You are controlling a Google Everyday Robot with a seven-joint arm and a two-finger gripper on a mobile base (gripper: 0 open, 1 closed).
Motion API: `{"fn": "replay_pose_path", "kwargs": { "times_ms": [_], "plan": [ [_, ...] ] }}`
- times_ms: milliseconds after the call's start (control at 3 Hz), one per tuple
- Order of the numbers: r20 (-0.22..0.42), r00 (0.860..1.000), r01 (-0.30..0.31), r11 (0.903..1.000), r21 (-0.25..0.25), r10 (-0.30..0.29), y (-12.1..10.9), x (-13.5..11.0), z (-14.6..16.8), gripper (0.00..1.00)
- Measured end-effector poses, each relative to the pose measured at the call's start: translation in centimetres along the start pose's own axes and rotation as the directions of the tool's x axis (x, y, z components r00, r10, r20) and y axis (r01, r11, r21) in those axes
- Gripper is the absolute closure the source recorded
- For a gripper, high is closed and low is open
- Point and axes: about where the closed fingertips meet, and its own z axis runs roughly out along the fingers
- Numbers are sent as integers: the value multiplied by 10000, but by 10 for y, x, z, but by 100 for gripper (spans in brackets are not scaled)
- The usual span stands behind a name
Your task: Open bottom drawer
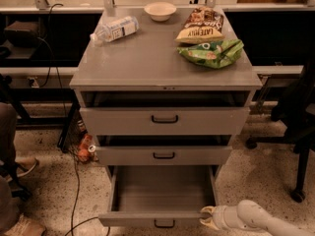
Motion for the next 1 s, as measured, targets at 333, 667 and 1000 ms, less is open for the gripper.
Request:
{"fn": "replay_pose_path", "kwargs": {
  "times_ms": [333,667,1000],
  "plan": [
    [1,10000,-2,10000,1,2,0,0,0,100],
    [2,10000,-3,10000,1,3,0,0,-1,100],
    [433,9968,-693,9970,348,678,31,12,-7,100]
  ]
}}
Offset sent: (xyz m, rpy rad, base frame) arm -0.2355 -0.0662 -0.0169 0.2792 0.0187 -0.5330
